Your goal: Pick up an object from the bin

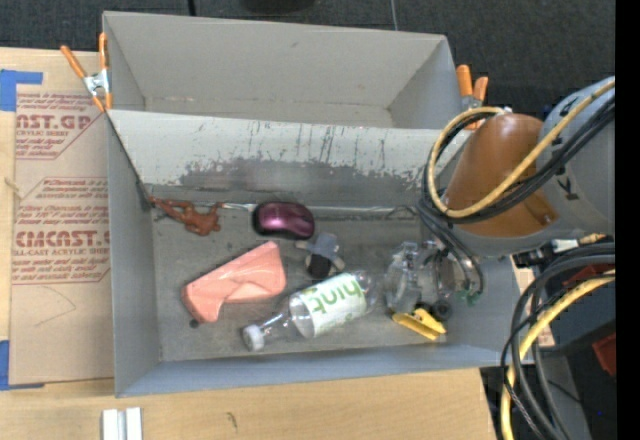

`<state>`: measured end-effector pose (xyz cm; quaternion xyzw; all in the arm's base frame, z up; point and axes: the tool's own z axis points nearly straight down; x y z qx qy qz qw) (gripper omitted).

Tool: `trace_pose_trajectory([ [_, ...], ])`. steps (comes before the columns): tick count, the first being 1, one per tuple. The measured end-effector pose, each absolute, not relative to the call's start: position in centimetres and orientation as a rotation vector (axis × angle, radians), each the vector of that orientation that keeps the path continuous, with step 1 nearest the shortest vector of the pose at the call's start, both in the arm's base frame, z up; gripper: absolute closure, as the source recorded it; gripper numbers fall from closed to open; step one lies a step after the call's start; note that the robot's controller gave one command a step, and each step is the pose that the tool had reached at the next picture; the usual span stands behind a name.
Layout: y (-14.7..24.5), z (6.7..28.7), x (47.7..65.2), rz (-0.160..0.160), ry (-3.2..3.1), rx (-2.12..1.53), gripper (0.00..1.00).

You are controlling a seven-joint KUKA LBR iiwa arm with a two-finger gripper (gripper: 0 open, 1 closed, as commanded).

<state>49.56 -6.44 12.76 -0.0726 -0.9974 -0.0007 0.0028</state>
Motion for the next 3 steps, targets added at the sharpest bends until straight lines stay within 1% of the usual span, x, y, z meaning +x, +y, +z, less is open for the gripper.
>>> trace_pose_trajectory([
  [1,-5.9,18.3,49.8,0.000,-3.134,-0.242,0.00],
  [2,-5.9,18.3,49.8,0.001,-3.134,-0.242,0.00],
  [3,-5.7,14.7,49.3,0.002,-3.146,-0.122,0.00],
])
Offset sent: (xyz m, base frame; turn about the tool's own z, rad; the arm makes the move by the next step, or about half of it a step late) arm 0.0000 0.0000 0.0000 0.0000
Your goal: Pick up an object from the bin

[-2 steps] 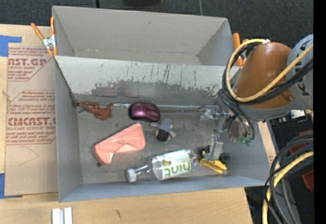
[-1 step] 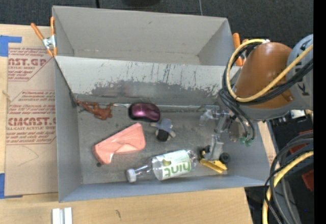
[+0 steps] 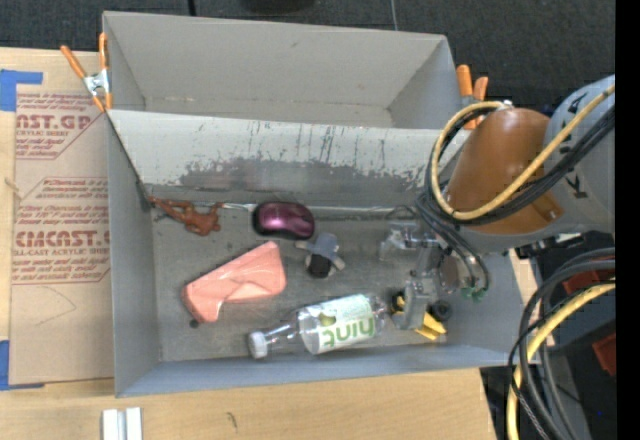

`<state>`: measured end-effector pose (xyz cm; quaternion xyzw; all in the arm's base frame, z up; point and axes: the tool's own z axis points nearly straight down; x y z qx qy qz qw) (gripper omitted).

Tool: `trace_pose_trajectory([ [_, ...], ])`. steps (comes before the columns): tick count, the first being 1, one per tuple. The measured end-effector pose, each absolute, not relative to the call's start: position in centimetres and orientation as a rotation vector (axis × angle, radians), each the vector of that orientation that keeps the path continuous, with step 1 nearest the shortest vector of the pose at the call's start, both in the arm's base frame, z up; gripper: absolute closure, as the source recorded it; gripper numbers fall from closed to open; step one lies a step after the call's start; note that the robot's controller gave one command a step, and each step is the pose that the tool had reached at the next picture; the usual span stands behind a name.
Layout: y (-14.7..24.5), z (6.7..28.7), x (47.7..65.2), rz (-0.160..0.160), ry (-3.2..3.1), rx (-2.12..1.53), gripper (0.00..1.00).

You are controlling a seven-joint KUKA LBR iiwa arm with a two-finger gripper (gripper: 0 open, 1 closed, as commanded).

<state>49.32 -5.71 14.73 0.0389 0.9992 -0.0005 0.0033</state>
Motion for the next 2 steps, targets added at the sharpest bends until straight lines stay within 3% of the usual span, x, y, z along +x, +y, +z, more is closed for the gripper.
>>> trace_pose_trajectory([
  [1,-5.7,9.1,49.5,-0.001,3.130,-0.223,0.00],
  [2,-1.2,7.4,51.0,-0.001,3.094,-0.550,0.00],
])
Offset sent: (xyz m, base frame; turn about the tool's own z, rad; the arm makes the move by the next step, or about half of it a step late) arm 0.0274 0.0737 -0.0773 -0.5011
